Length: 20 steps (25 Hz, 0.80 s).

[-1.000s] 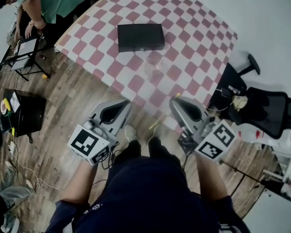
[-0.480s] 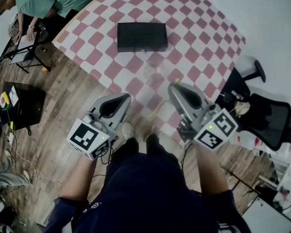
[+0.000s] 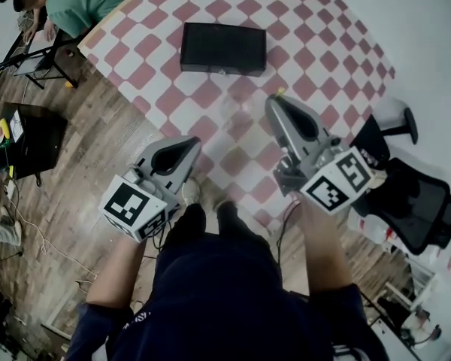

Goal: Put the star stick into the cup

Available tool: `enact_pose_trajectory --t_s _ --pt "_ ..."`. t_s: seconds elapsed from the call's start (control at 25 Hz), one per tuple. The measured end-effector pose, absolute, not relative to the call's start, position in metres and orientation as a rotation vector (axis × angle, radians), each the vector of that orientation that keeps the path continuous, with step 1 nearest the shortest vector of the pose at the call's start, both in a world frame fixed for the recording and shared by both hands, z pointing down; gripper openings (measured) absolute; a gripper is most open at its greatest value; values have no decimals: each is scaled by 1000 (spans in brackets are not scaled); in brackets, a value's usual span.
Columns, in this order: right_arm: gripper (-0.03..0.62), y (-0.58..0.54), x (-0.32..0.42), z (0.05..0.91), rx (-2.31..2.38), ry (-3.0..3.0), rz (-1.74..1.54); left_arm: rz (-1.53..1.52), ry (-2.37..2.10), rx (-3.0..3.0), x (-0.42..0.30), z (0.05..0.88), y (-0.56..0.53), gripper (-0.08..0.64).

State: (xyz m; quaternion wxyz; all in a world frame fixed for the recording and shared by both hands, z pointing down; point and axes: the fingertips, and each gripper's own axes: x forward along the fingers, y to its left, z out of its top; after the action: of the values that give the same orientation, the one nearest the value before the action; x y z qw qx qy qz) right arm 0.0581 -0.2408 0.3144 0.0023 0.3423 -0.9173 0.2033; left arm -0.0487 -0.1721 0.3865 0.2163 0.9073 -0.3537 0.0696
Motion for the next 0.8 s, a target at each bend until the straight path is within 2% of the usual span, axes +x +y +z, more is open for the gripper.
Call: enact_pose_trajectory --t_s 0.8 --pt "23 -311 47 354 1047 -2828 525 242 -1014 2447 -52 422 -189 31"
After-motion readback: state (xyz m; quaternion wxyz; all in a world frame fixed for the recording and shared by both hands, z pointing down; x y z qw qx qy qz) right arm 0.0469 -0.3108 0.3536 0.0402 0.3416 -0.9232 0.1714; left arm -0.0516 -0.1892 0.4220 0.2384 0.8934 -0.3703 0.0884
